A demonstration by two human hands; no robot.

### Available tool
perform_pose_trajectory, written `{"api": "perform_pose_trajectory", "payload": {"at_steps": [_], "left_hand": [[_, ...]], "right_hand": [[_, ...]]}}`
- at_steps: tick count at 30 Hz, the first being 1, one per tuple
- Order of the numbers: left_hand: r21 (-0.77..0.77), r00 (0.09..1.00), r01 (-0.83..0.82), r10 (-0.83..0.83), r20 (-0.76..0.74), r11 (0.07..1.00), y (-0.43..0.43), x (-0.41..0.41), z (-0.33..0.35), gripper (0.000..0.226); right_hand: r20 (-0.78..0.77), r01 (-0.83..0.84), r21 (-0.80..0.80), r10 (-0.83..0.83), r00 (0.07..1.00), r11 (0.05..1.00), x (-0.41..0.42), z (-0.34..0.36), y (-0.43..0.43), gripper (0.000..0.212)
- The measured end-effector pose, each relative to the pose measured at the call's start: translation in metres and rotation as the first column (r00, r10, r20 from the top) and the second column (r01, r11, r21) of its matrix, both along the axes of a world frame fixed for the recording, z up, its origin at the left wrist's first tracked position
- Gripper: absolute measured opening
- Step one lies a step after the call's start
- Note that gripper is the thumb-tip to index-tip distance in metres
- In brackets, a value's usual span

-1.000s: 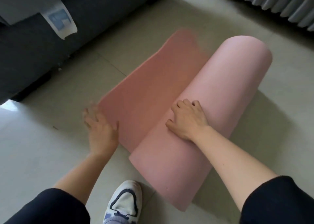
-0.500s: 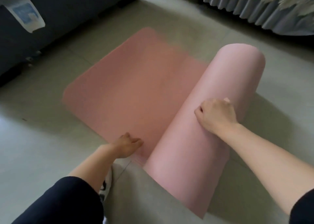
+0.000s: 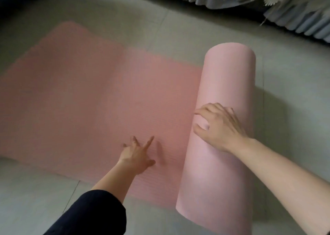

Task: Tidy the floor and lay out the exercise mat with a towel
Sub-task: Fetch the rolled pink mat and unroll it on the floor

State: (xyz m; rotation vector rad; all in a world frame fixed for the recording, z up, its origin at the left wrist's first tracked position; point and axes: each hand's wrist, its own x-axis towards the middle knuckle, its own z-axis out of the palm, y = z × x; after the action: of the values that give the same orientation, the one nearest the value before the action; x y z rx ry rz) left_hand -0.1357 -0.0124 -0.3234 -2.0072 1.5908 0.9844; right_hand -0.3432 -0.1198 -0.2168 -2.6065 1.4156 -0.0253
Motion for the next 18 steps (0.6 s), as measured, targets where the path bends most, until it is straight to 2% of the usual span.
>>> {"api": "perform_pose_trajectory", "payload": {"at_steps": [2,4,5,7,10,12,14,15,17,18], "left_hand": [[0.074,0.996,0.028,-0.034,0.079,0.997,-0.008,-0.023,-0.003,0.096],[0.104,0.987,0.048,-0.063,0.147,0.993,-0.015,-0.033,-0.005,0.103],[0.104,0.985,0.051,-0.067,0.159,0.993,-0.018,-0.035,-0.005,0.105],[0.102,0.989,0.034,-0.049,0.141,0.994,-0.024,-0.036,-0.002,0.105],[0.124,0.993,-0.033,0.019,0.116,0.992,-0.025,-0.036,0.001,0.104],[0.120,0.992,-0.021,0.005,0.127,0.993,-0.025,-0.041,0.001,0.104],[0.040,0.989,0.071,-0.075,0.130,0.997,-0.030,-0.048,0.000,0.105],[-0.023,0.982,0.156,-0.152,0.113,0.988,-0.034,-0.056,-0.002,0.101],[-0.110,0.933,0.360,-0.357,0.046,0.926,-0.042,-0.079,-0.008,0.090],[-0.119,0.899,0.437,-0.438,0.020,0.891,-0.044,-0.093,-0.012,0.091]], "right_hand": [[-0.250,0.027,0.235,0.033,0.968,0.972,-0.014,-0.016,0.001,0.056],[-0.443,0.066,0.305,0.080,0.893,0.950,-0.036,-0.027,-0.001,0.060],[-0.478,0.091,0.301,0.068,0.876,0.949,-0.047,-0.028,-0.002,0.058],[-0.486,0.145,0.229,-0.017,0.874,0.963,-0.064,-0.021,-0.001,0.047],[-0.428,0.155,0.000,-0.141,0.893,0.988,-0.065,-0.017,0.003,0.030],[-0.374,0.144,0.094,-0.099,0.922,0.985,-0.064,-0.020,0.010,0.038],[-0.439,0.112,0.275,0.021,0.898,0.955,-0.072,-0.025,0.016,0.049],[-0.513,0.084,0.303,0.088,0.854,0.949,-0.083,-0.025,0.018,0.048],[-0.611,0.024,0.234,0.128,0.781,0.972,-0.109,-0.020,0.017,0.040],[-0.623,0.011,0.154,0.088,0.777,0.988,-0.122,-0.017,0.015,0.036]]}}
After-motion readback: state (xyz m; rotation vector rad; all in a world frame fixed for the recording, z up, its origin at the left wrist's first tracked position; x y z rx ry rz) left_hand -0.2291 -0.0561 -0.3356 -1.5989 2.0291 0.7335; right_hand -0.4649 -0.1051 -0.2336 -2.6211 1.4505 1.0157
